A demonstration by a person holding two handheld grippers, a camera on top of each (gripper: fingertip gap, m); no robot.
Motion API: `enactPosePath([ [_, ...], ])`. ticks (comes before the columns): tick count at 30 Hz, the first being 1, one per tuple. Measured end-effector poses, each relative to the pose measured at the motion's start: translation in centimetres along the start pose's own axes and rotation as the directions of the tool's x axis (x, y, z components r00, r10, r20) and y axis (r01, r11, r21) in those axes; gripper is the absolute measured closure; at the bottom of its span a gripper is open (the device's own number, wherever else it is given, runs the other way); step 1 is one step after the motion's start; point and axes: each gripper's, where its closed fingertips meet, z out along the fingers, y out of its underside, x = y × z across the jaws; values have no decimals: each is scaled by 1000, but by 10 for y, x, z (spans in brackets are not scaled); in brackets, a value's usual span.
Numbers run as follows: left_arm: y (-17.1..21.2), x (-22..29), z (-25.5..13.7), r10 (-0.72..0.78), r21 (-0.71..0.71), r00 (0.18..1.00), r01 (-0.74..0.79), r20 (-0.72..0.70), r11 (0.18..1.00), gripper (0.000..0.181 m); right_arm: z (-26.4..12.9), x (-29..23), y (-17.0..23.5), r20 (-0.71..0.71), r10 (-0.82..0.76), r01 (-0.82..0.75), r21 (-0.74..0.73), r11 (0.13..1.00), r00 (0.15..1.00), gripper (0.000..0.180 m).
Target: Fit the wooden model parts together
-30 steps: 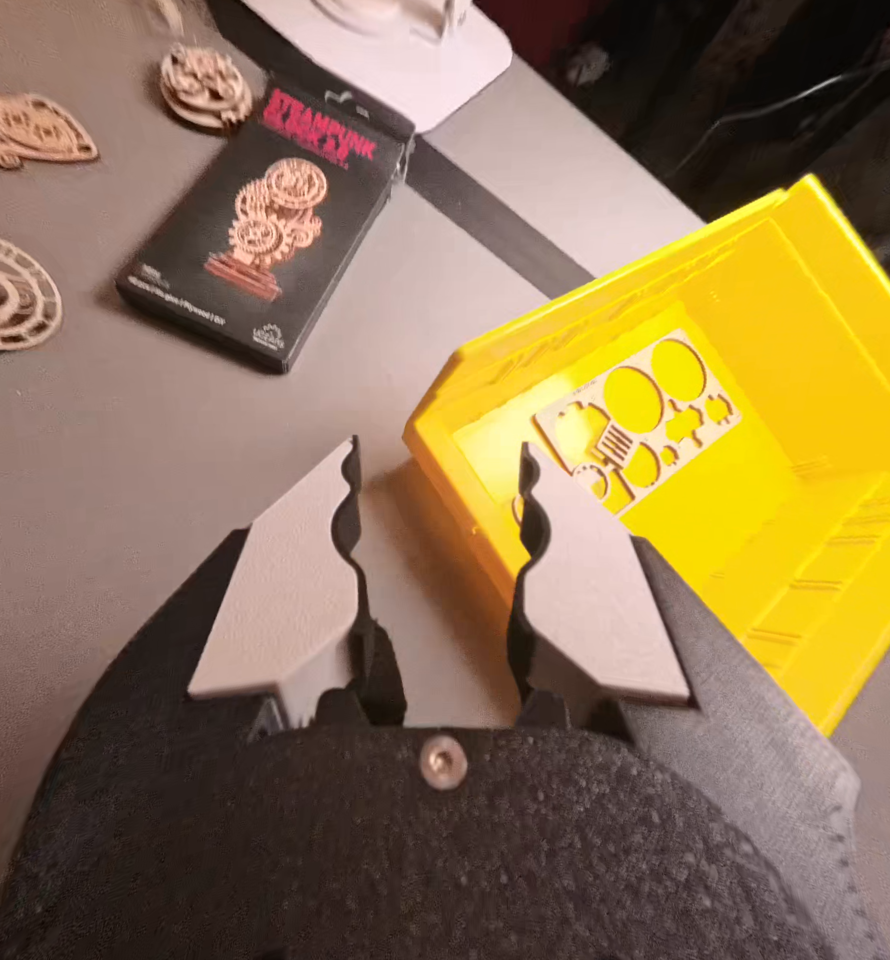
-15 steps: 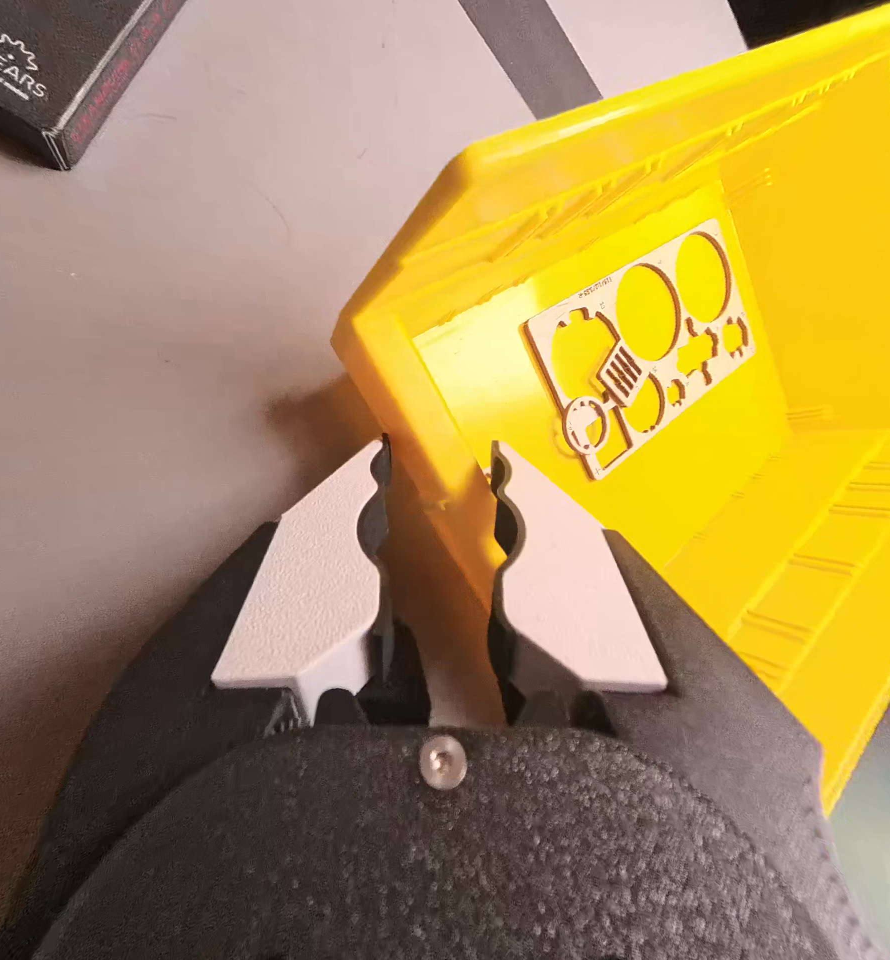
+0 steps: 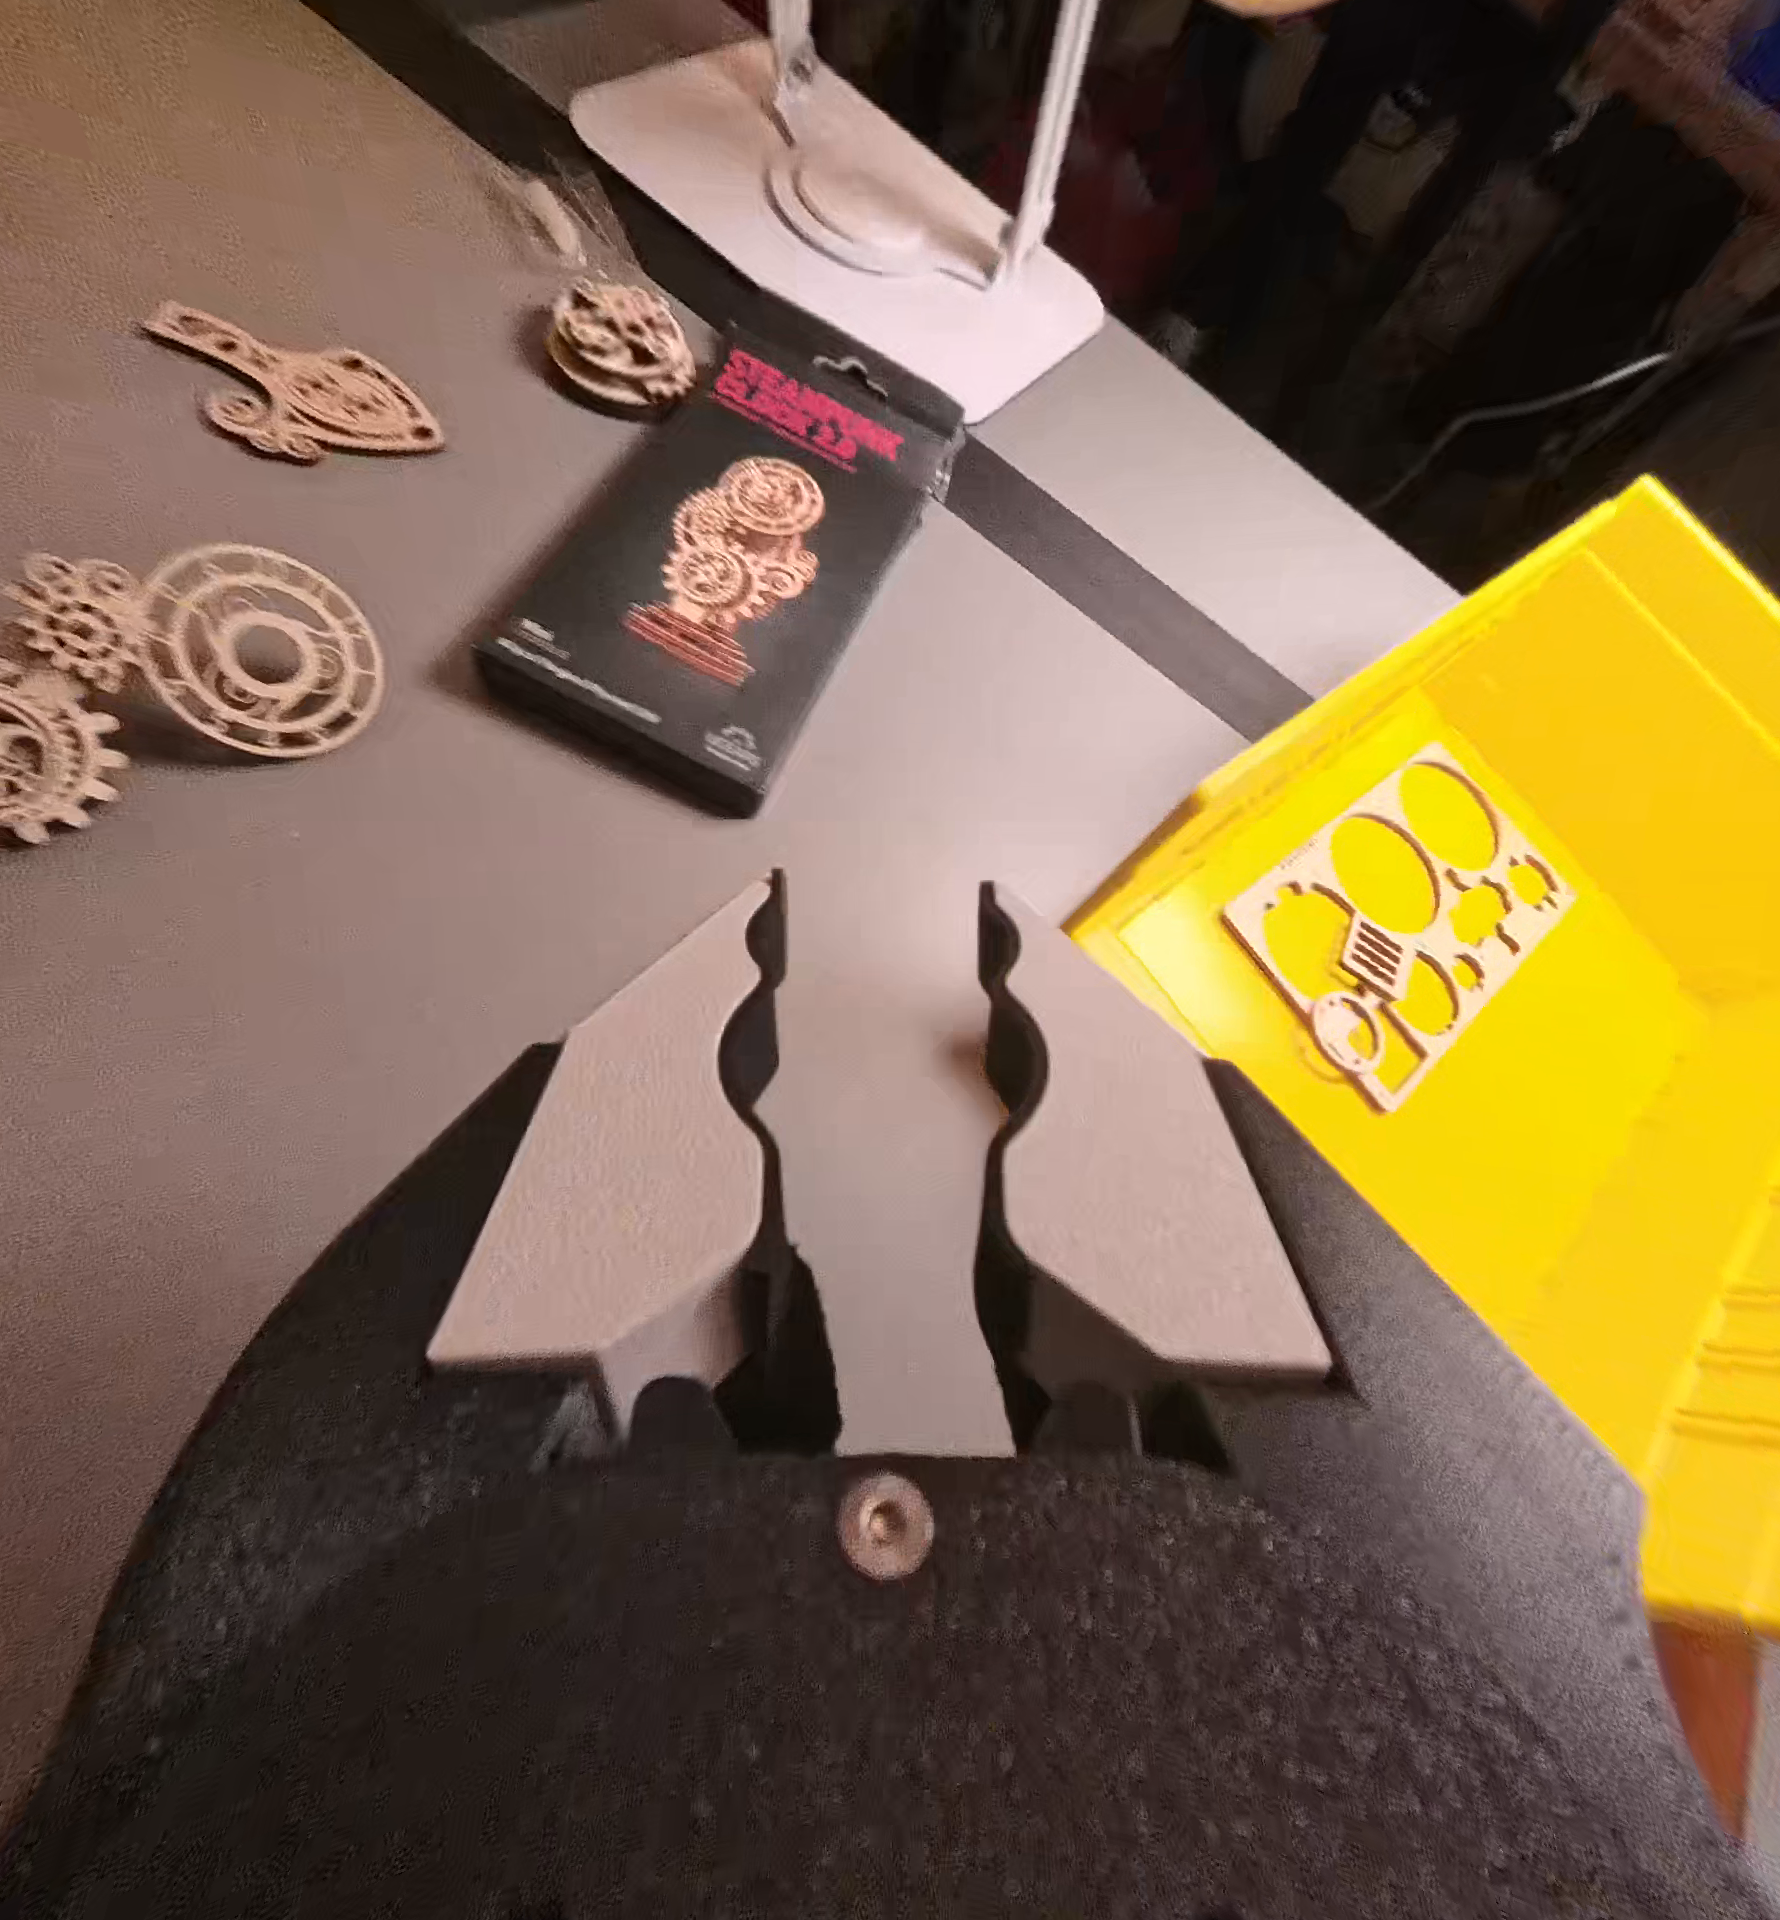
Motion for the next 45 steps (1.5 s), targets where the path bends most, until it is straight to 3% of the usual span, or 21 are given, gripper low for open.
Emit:
enactPosePath([
  [7,24,-6,15,40,-63,999,-40,8,997,143,-1,-88,-60,224,136,-197,280,939,965,133],
  [11,30,-4,17,35,-62,999,-35,4,997,142,21,-102,-62,138,181,-222,412,884,974,135],
  [14,30,-4,18,51,-64,999,-51,2,997,142,39,-105,-45,87,144,-166,378,911,986,134],
  [19,28,-4,18,46,-57,999,-46,-5,997,142,50,-99,-33,107,202,-227,328,917,973,131],
  [31,24,-13,16,-42,-11,999,42,-29,999,140,46,-109,-44,165,171,-224,392,893,971,141],
  [45,22,-4,13,49,-22,999,-49,-9,999,142,32,-126,-50,216,102,-189,431,882,971,150],
])
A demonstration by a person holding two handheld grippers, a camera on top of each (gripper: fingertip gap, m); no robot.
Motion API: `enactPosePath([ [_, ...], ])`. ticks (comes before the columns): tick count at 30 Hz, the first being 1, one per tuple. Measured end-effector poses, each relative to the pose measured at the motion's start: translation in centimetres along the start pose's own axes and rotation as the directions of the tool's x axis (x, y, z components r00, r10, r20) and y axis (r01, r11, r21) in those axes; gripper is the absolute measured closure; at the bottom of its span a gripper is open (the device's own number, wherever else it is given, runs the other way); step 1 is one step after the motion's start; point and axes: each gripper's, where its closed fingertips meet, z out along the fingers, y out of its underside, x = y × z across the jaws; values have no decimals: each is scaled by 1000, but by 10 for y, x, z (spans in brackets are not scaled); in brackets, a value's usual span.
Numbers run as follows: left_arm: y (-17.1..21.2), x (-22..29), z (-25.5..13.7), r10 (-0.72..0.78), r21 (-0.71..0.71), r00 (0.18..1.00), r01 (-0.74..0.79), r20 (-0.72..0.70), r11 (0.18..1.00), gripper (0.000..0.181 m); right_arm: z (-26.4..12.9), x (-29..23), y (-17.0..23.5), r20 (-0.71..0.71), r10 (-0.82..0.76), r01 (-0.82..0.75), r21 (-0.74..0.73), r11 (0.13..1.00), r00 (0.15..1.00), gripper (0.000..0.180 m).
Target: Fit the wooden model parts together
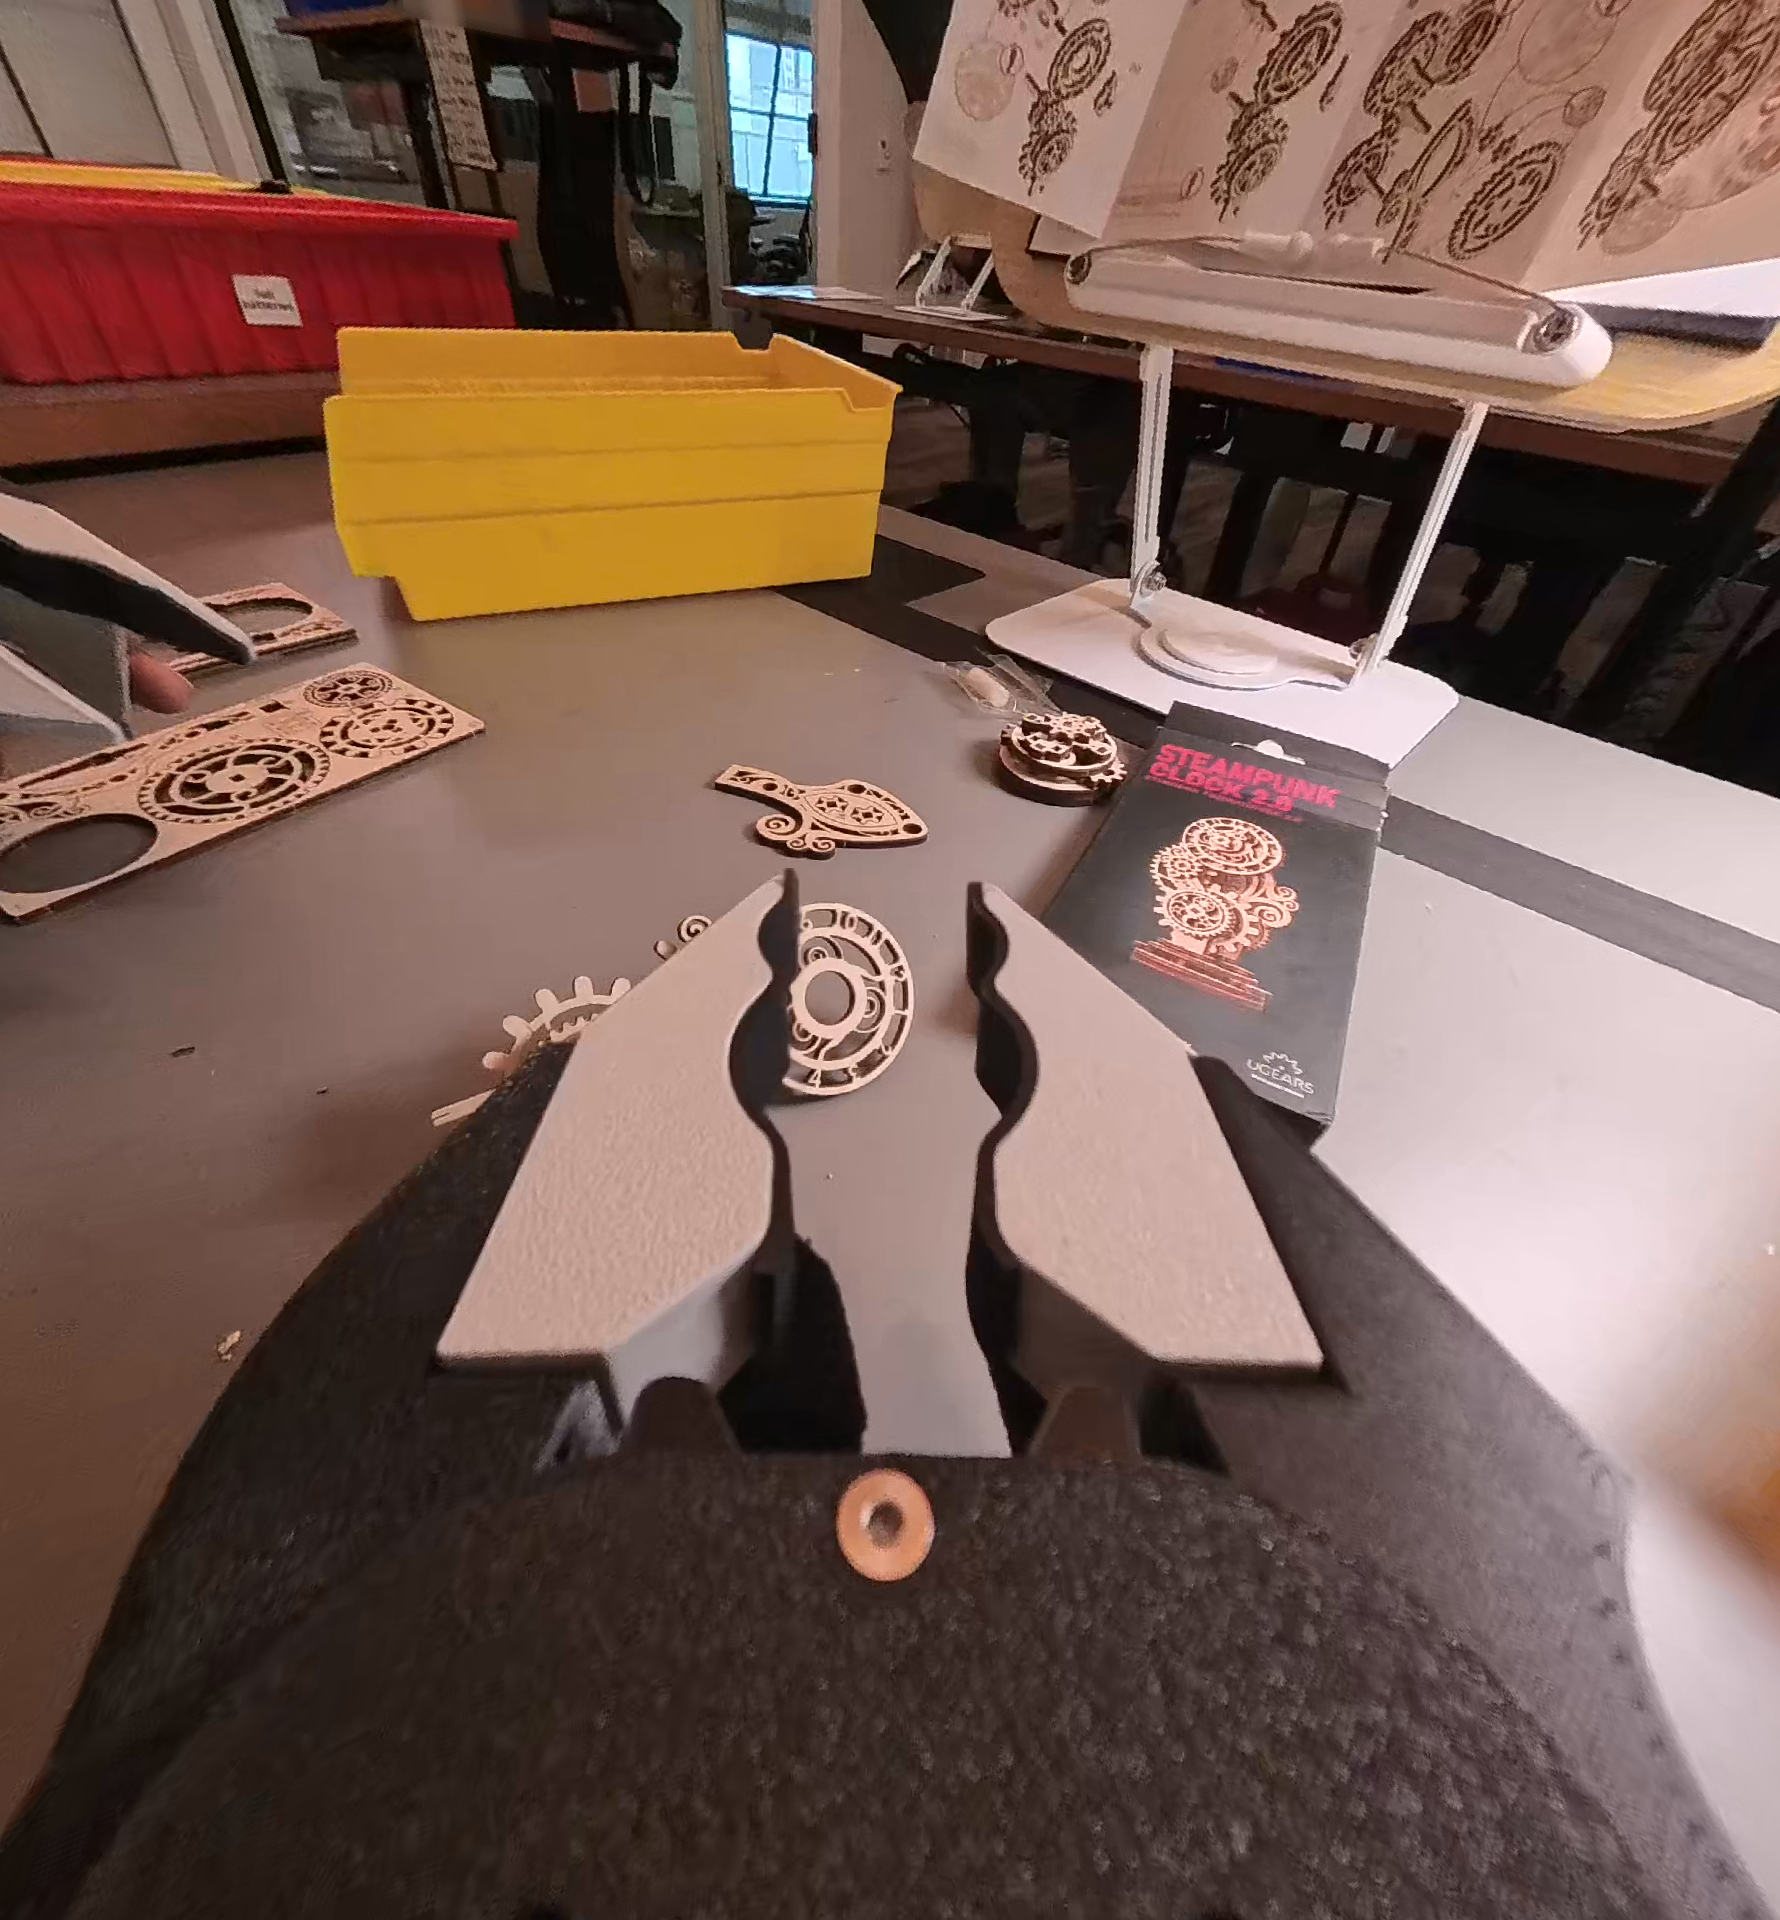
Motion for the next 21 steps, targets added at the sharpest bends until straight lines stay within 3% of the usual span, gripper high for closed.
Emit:
enactPosePath([
  [13,-7,-1,-5,-32,35,999,32,5,999,146,-2,5,-6,15,-21,21,17,1000,1000,171],
  [17,-5,1,-3,-59,33,998,59,-20,998,147,39,3,-17,149,-125,143,-116,983,981,161],
  [21,-4,5,-4,-43,25,999,43,-25,999,147,120,20,-23,258,-201,273,-280,921,945,151],
])
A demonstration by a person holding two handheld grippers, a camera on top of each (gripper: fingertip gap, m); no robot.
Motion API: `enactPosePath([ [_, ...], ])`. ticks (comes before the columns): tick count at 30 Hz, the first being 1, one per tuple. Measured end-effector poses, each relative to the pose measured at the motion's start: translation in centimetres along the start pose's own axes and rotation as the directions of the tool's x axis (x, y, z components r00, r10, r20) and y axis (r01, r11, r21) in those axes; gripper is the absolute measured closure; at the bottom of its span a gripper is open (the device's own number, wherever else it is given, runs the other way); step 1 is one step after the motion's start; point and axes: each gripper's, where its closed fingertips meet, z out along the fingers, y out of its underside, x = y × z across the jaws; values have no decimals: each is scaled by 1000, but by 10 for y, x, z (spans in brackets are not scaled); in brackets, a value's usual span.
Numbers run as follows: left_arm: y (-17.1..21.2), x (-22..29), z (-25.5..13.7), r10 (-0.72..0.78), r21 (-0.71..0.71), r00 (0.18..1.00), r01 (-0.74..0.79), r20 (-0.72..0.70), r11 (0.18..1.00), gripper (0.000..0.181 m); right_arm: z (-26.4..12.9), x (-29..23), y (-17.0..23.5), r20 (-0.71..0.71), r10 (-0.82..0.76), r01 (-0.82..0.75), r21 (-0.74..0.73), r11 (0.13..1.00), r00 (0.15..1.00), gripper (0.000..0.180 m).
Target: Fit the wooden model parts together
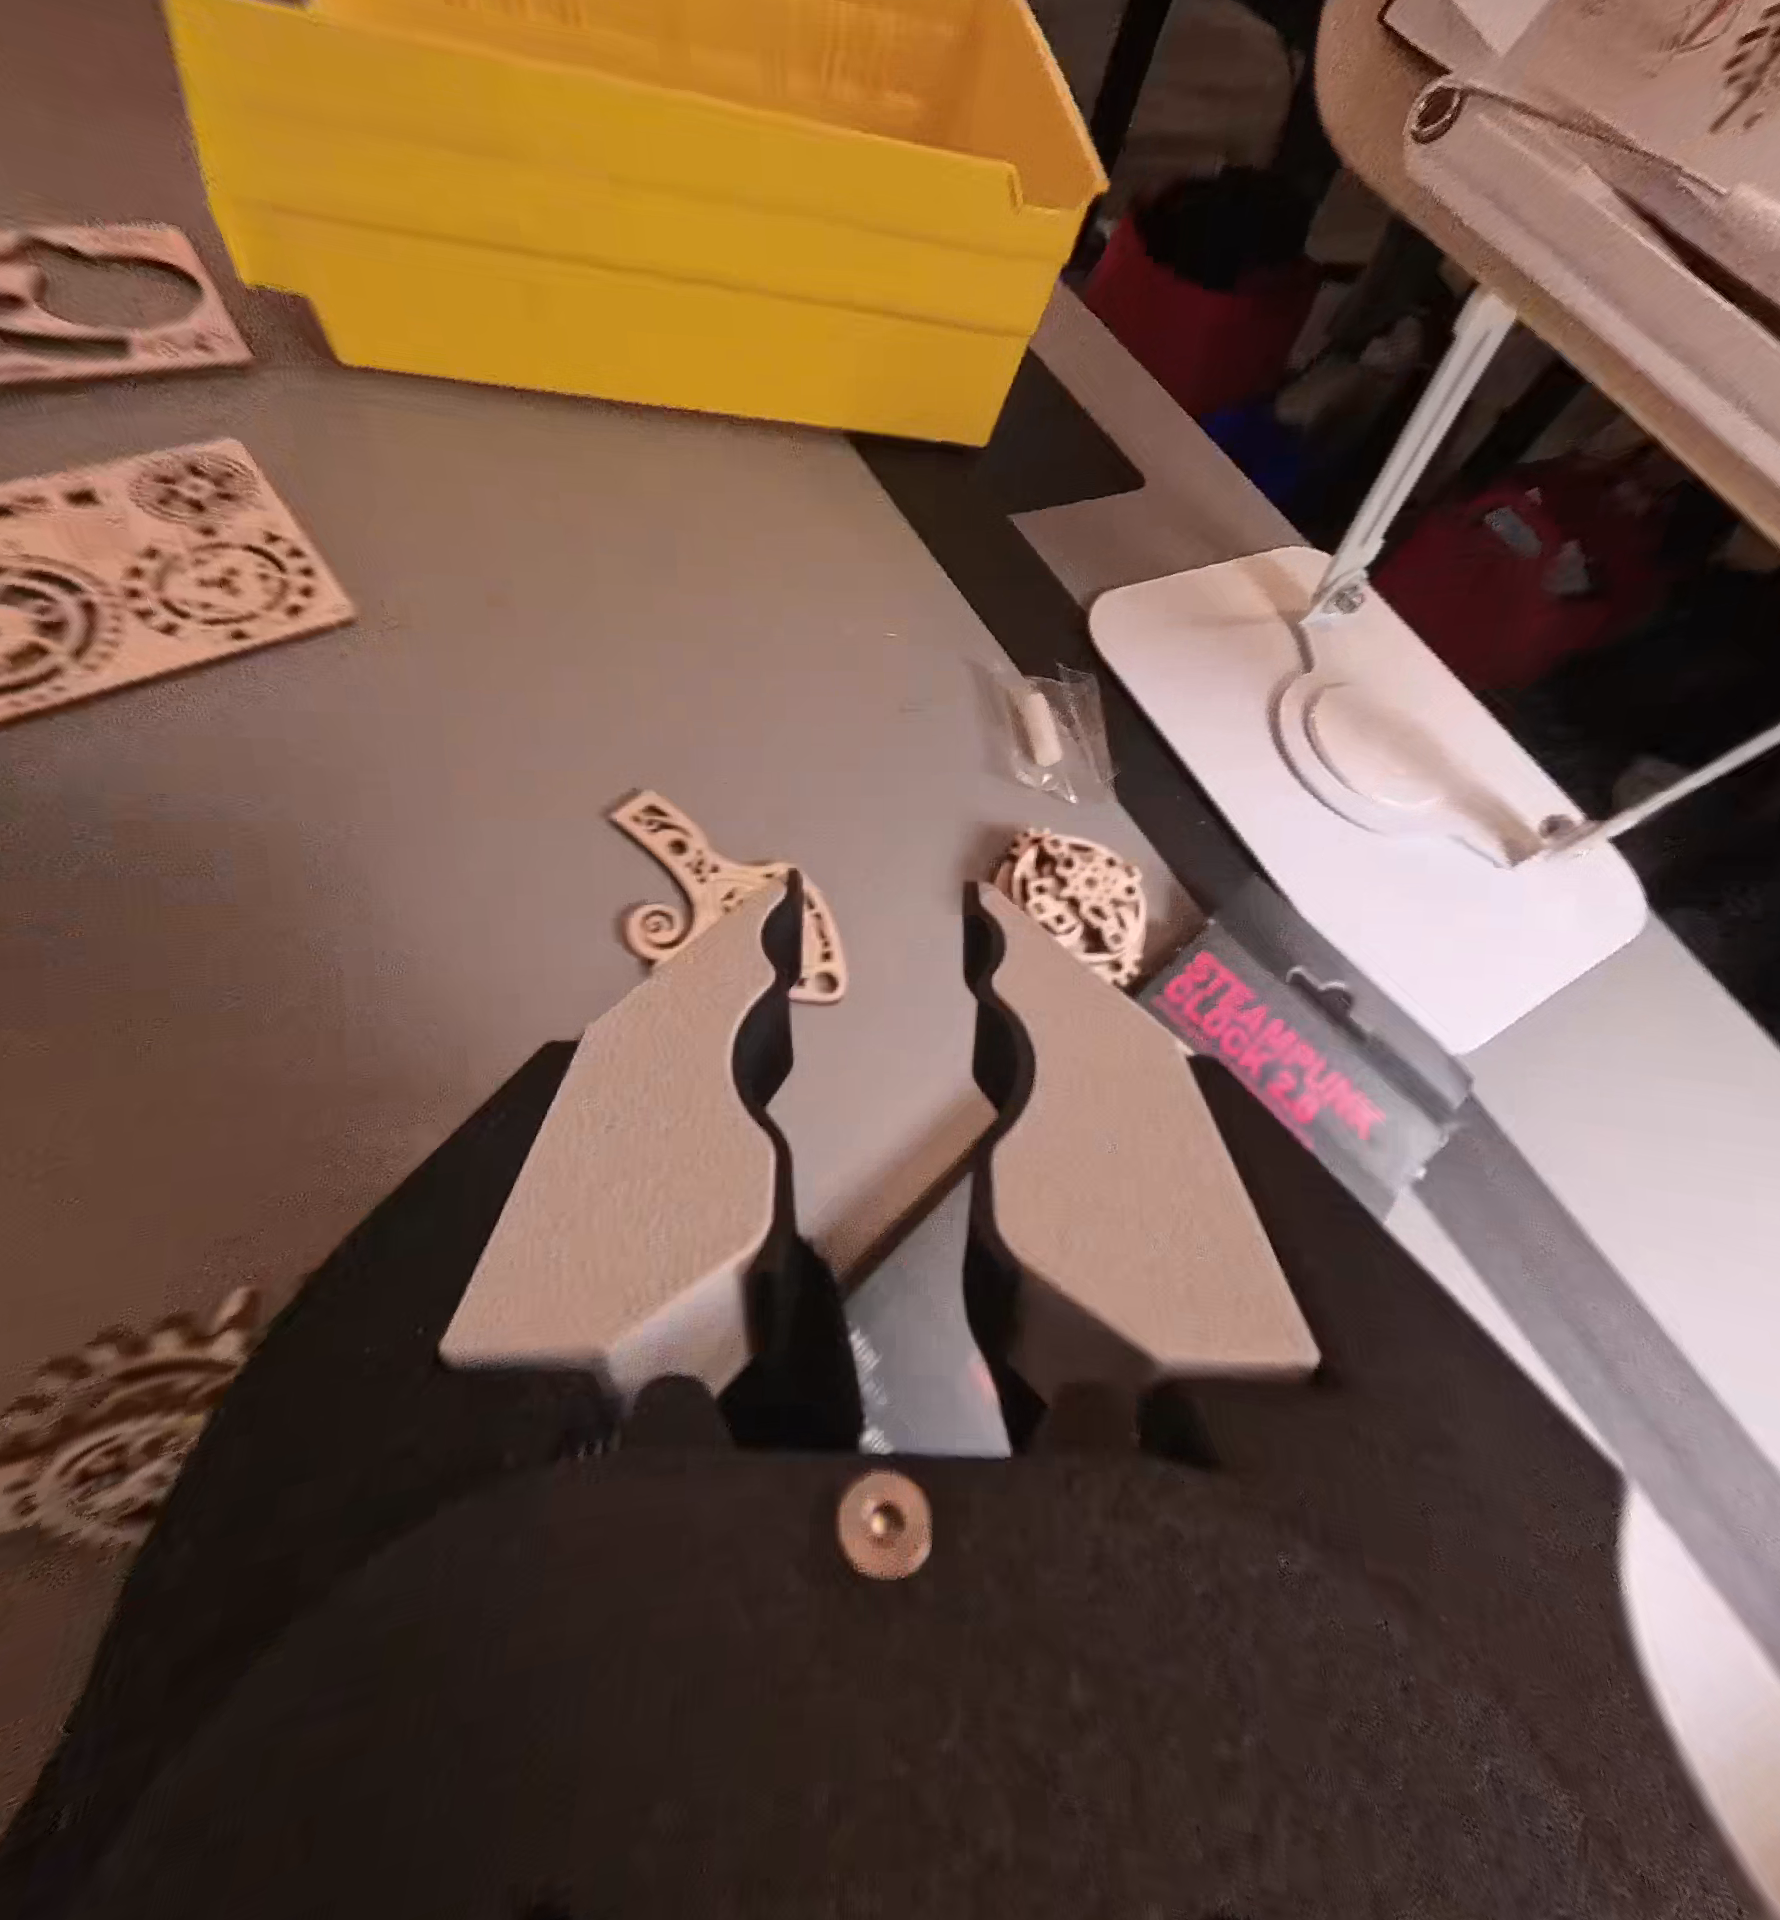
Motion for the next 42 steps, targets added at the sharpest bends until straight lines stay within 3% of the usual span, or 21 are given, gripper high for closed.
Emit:
enactPosePath([
  [7,5,1,-1,-4,-11,1000,4,-2,1000,148,124,74,21,57,-50,66,-332,941,997,155],
  [9,5,1,0,-17,-11,1000,17,-13,1000,148,141,80,29,77,-27,54,-382,922,997,158],
  [10,5,1,0,-23,-11,1000,23,-20,1000,148,146,76,31,115,10,37,-396,918,993,170],
  [13,5,3,0,-35,-7,999,35,-35,999,148,146,73,17,137,0,44,-321,946,991,180],
  [19,0,-4,0,-72,18,997,72,-16,997,143,69,9,-50,332,46,-40,-25,999,942,180],
  [25,-30,-20,13,-240,132,968,249,-77,959,123,-44,-108,-88,667,110,-271,142,952,736,180],
  [27,-43,-12,23,-290,147,935,322,-205,935,109,-77,-135,-95,751,119,-364,169,916,649,180],
  [30,-78,28,19,-381,112,697,550,-608,828,110,-111,-153,-95,808,137,-466,183,865,572,180],
  [32,-98,39,14,-395,76,528,665,-752,743,121,-129,-160,-91,842,146,-520,176,836,519,180],
  [34,-104,47,20,-433,-9,403,724,-807,690,145,-135,-160,-83,827,154,-529,193,826,541,180],
  [36,-98,61,27,-432,-58,377,696,-819,716,173,-141,-156,-76,820,175,-562,203,802,545,180],
  [39,-86,69,36,-446,-69,429,655,-785,753,173,-147,-149,-68,808,199,-605,228,763,555,180],
  [42,-81,59,34,-469,-54,440,683,-765,729,174,-141,-145,-56,783,222,-605,233,761,581,180],
])
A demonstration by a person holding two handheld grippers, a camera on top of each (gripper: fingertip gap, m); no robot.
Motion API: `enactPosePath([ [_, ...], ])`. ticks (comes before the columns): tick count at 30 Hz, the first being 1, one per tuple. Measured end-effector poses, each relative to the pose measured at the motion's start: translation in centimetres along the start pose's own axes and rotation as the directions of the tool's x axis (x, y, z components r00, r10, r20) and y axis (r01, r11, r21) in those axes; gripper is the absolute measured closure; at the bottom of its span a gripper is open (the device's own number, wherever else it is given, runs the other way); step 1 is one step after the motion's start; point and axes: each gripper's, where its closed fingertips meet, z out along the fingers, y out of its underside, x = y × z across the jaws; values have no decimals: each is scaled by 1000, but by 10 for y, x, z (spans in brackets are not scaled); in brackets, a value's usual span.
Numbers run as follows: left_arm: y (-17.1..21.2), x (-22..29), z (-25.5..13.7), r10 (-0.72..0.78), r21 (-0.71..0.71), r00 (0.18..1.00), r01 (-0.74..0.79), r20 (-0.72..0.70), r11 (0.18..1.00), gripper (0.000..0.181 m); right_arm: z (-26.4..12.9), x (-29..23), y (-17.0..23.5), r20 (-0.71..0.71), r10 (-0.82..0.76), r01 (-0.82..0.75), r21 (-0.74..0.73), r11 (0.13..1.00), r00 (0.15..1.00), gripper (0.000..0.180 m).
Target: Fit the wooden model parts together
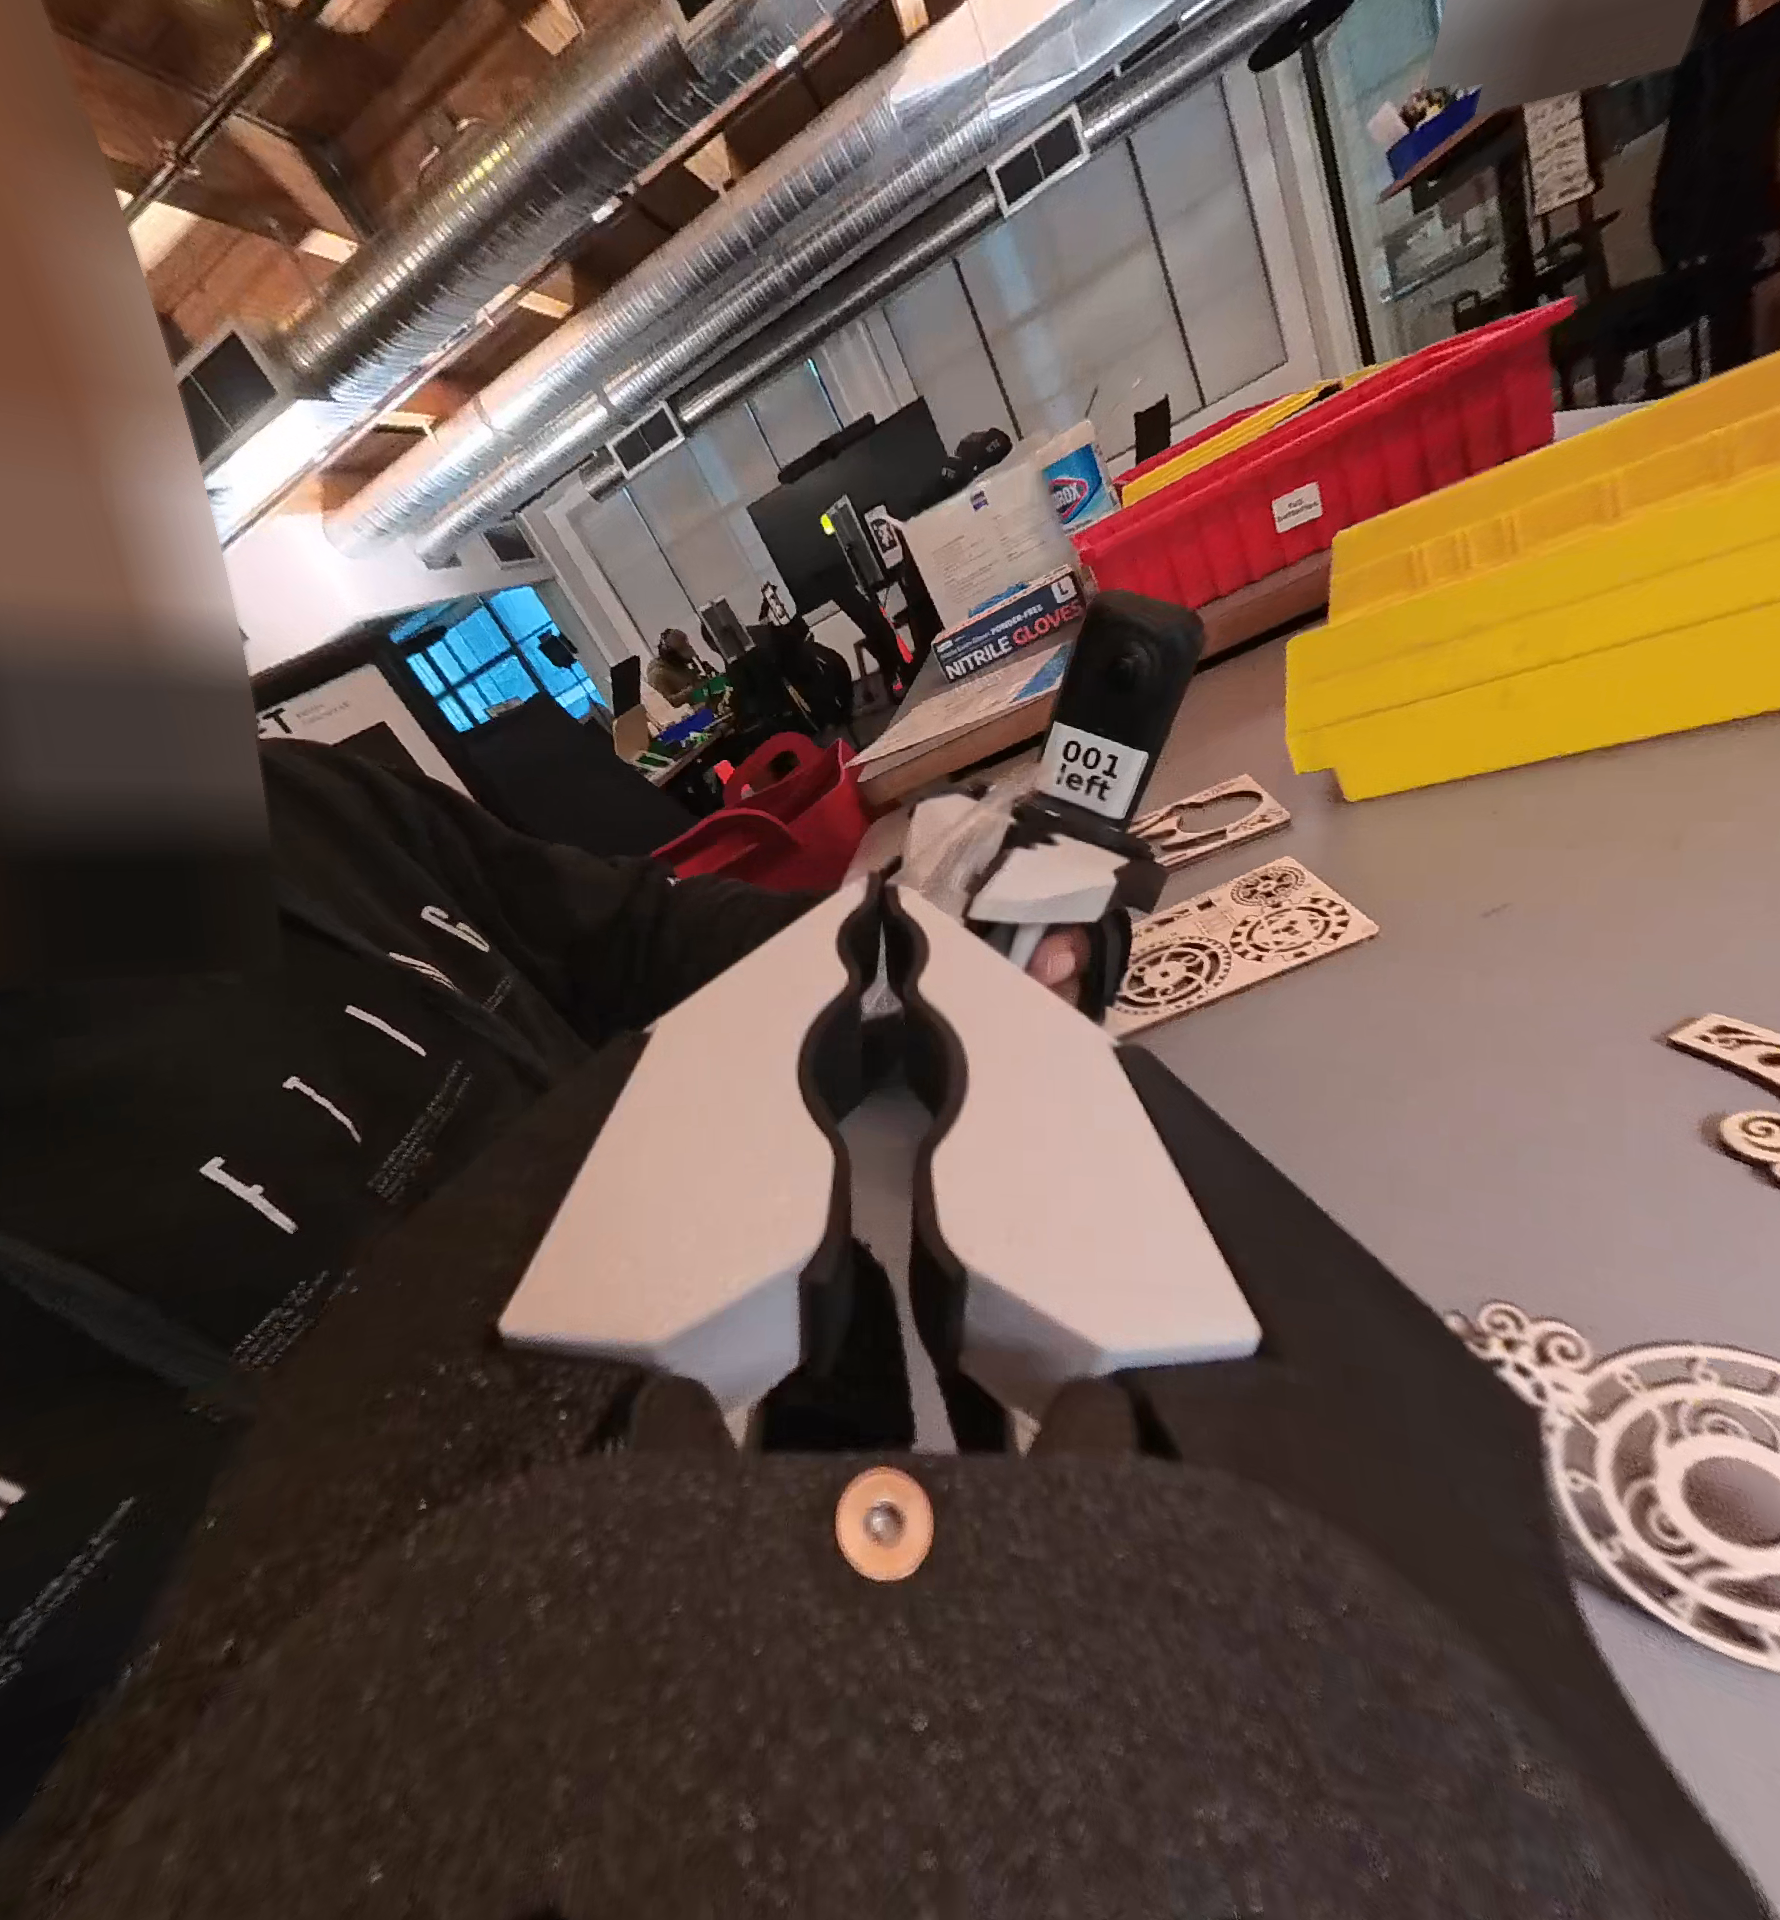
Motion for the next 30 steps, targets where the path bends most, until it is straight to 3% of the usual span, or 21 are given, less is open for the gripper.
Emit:
enactPosePath([
  [4,7,-10,-9,-13,-34,998,16,68,999,174,-6,31,16,-123,-46,36,-82,996,991,180],
  [10,12,-27,-22,-5,-80,982,20,186,997,173,-16,49,26,-176,-12,-5,-93,996,984,180],
  [13,17,-28,-20,44,-128,977,-17,208,992,174,-15,53,38,-225,-75,38,-168,985,972,179],
  [15,19,-28,-19,69,-155,973,-34,222,987,174,-10,47,38,-205,-83,46,-179,983,975,151],
  [17,23,-27,-17,82,-188,973,-41,217,981,174,-7,44,40,-196,-114,75,-198,977,974,141],
  [19,27,-26,-14,89,-205,973,-44,214,978,174,-1,43,49,-186,-136,88,-248,965,973,151],
  [21,30,-28,-13,89,-212,972,-43,215,976,174,5,38,54,-154,-140,98,-255,962,978,180],
  [24,24,-24,-14,105,-166,975,-73,195,983,174,6,29,44,-110,-95,74,-179,981,989,180],
  [28,25,-19,-7,124,-155,978,-98,169,983,155,6,23,29,-62,-13,10,-50,999,998,180],
  [30,25,-17,-3,139,-154,977,-114,160,981,168,8,22,30,-50,-12,10,-41,999,999,180],
])
